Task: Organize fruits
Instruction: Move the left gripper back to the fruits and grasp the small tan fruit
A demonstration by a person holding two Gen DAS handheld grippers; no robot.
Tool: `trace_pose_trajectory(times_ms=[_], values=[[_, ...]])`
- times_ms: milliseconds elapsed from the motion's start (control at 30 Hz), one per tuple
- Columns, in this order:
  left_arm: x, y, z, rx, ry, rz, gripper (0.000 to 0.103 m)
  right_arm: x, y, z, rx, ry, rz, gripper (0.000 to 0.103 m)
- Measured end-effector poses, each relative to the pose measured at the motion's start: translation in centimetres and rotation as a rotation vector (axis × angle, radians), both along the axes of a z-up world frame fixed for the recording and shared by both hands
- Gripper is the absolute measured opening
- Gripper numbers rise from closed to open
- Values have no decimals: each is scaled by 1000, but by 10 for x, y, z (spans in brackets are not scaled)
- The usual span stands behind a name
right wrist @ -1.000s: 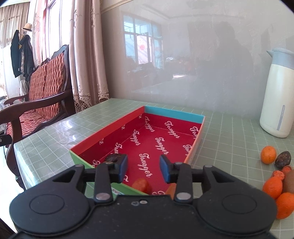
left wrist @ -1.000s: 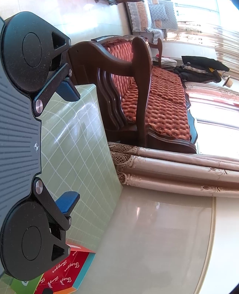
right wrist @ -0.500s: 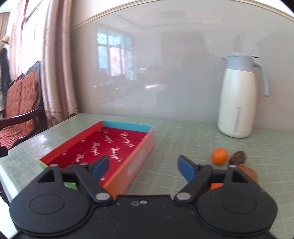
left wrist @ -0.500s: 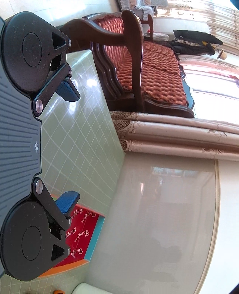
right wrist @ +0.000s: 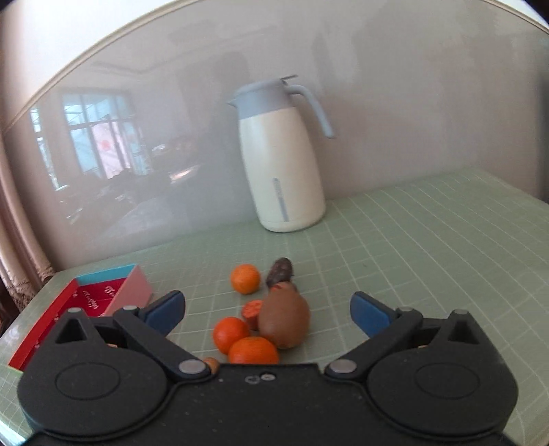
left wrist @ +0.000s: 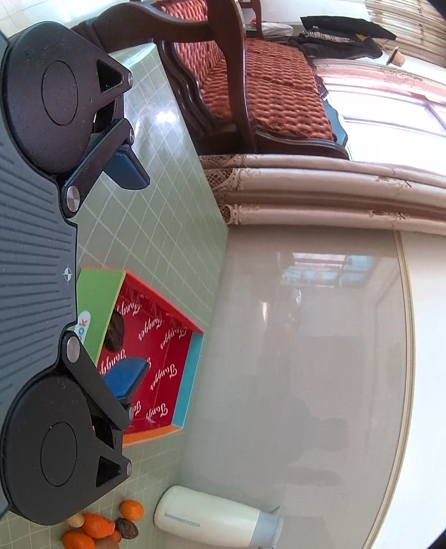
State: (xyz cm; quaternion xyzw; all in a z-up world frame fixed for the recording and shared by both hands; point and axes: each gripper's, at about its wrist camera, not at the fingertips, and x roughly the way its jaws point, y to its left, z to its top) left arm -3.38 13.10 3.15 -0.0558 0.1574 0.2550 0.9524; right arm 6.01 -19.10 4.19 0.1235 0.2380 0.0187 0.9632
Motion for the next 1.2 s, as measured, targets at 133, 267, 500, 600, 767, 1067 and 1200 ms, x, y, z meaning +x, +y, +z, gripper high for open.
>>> trace_pose_trajectory(times_ms=[133, 267, 500, 600, 767, 1067, 1200], values=[[4, -29, 1, 46, -30, -93, 103, 7, -30, -8, 94, 112, -22, 103], [12, -69, -3, 125, -31, -234, 103, 1, -51, -10, 95, 110, -116, 103], [38, -136, -18, 211, 69, -482, 103, -12, -87, -14, 178, 111, -199, 103], [47, -156, -23, 244, 94, -542, 103, -17, -96, -14, 184, 107, -214, 103], [60, -177, -26, 258, 129, -632, 102, -26, -104, -12, 168, 76, -235, 103], [101, -189, -43, 178, 255, -697, 81, -34, -115, -8, 106, 60, -299, 103], [114, -189, -49, 154, 293, -701, 73, -34, -117, -10, 91, 73, -321, 103]])
